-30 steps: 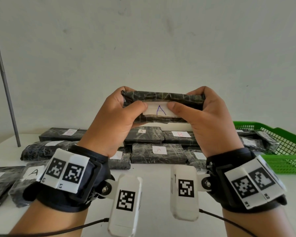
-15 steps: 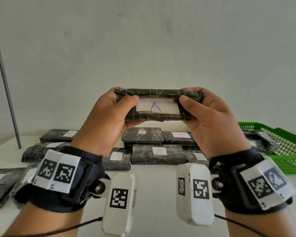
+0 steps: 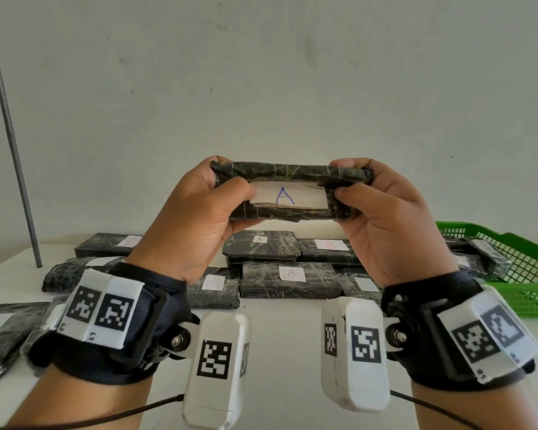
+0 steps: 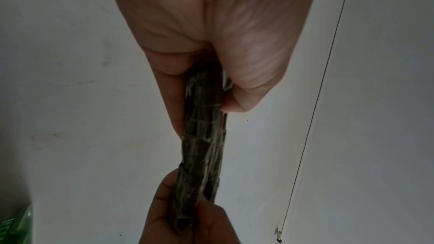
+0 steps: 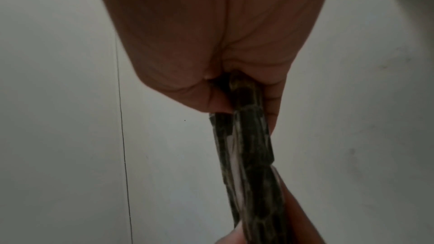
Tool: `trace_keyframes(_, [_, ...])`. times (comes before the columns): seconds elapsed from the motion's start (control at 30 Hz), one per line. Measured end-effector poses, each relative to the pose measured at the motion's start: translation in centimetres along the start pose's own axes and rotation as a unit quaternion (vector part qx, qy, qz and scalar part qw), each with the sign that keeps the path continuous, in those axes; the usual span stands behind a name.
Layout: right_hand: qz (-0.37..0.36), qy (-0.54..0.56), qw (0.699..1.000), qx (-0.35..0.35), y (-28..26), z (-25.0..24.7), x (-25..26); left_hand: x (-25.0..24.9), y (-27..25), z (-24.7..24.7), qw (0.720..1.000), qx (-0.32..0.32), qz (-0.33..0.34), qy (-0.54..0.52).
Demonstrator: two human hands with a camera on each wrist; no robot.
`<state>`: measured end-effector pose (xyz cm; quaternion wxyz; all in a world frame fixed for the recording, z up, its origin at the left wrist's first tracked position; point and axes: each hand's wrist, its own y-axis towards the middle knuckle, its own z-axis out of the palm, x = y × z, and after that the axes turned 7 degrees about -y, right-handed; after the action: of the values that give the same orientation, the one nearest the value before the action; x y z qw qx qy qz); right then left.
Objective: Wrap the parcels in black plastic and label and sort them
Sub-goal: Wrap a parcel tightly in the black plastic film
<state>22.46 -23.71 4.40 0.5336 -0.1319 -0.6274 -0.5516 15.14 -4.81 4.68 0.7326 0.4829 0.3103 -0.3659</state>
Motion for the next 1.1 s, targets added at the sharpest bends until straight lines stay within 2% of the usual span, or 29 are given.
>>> trace_keyframes(0.3, [-0.011, -0.016, 0.999, -0.043, 0.3, 0.5, 0.0, 0.7, 0.0, -0.1, 0.996, 0.051, 0.041, 0.059])
trace_keyframes(0.43, [-0.022, -0.010, 0.999, -0.031, 0.3, 0.5, 0.4, 0.6, -0.1, 0.1, 0.994, 0.058, 0.064, 0.060])
trace_keyframes(0.5, [-0.024, -0.032, 0.999, -0.026, 0.1, 0.6, 0.4, 0.5, -0.1, 0.1, 0.994, 0.070, 0.060, 0.055])
trace_keyframes(0.67, [-0.022, -0.096, 0.994, -0.047, 0.0, 1.0, 0.3, 0.8, -0.1, 0.0, 0.996, 0.045, 0.048, 0.057])
trace_keyframes(0.83, [-0.018, -0.164, 0.985, -0.054, -0.4, 1.7, 0.7, 0.3, -0.2, -0.1, 0.995, 0.050, 0.046, 0.078])
trace_keyframes(1.1, [-0.025, -0.214, 0.976, -0.041, -0.5, 1.6, 0.8, 0.3, -0.1, -0.6, 0.998, 0.061, 0.020, 0.030])
